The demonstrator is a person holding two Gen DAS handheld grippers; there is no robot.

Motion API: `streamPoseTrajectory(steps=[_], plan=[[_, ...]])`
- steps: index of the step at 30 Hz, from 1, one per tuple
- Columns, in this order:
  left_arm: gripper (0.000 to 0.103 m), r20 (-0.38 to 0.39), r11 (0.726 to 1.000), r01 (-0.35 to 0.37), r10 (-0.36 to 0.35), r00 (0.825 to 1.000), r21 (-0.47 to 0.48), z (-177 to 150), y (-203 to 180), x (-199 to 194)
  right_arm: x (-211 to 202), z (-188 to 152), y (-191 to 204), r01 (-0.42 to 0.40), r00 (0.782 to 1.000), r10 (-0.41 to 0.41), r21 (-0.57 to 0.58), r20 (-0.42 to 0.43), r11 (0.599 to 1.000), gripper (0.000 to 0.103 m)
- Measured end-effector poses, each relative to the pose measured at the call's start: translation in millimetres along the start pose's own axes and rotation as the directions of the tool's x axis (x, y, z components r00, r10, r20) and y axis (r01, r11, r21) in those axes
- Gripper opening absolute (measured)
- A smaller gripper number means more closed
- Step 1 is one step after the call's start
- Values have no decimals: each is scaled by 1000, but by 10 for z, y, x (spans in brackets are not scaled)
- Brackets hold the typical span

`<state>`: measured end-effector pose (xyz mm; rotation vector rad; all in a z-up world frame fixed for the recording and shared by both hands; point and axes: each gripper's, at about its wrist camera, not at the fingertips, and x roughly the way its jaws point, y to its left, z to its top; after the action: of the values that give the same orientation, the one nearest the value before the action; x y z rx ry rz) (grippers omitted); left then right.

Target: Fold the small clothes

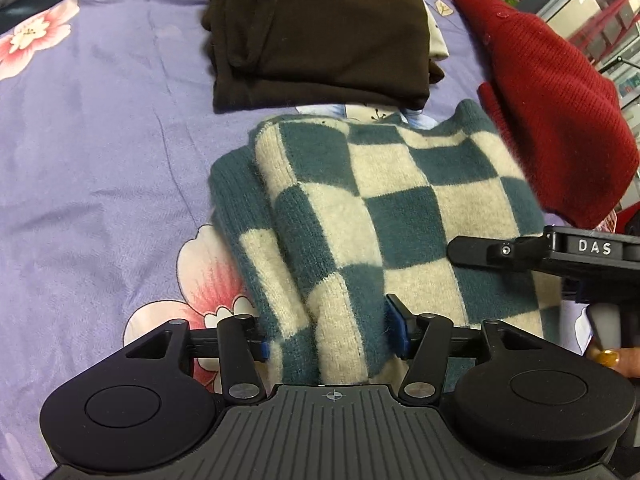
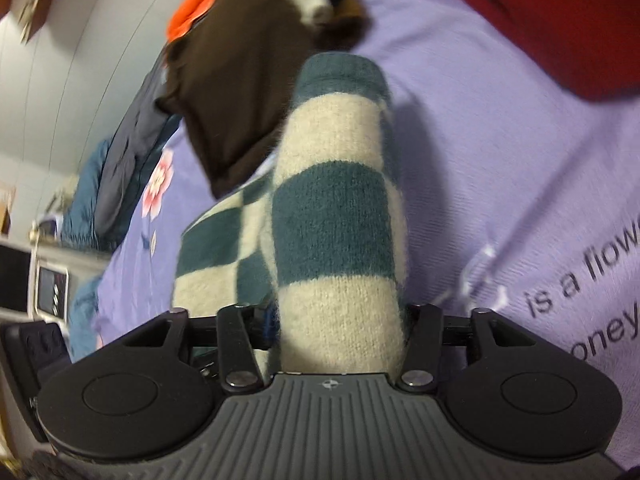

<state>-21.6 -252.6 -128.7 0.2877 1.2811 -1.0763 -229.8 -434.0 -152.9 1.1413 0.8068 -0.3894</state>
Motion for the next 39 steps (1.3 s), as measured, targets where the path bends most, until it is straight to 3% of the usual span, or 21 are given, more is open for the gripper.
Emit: streamPoseTrajectory(steps=[5, 9, 14, 18, 27, 32, 35, 39], plan=[[103, 1, 1000, -8, 8, 1000, 13, 33, -58, -14, -8, 6, 34, 21, 1000, -21, -34, -3, 999, 64], [103, -1, 1000, -3, 3, 1000, 11, 24, 3, -92, -150, 20, 157, 110, 994, -108, -109, 23, 988, 70], [103, 28, 998, -37, 36, 999, 41, -46, 175, -284, -393, -76, 395, 294, 956, -283, -281, 78, 914, 77], [103, 21, 995, -65, 64, 998, 80, -163, 258, -312, -488, -236, 356, 357, 931, -361, -352, 56, 865, 79], [103, 30, 987, -89, 86, 996, 132, -198, 242, -271, -523, -509, 225, 418, 906, -417, -301, 73, 857, 83], [103, 20, 979, -145, 144, 989, 144, -150, 191, -391, -566, -520, 306, 453, 890, -446, -287, 95, 844, 87], [103, 55, 953, -232, 225, 973, 193, -176, 71, -550, -599, -584, 454, 486, 873, -473, -326, 123, 811, 88], [103, 96, 876, -326, 313, 945, 356, -369, -39, -736, -599, -716, 636, 506, 858, -500, -360, 117, 784, 93]])
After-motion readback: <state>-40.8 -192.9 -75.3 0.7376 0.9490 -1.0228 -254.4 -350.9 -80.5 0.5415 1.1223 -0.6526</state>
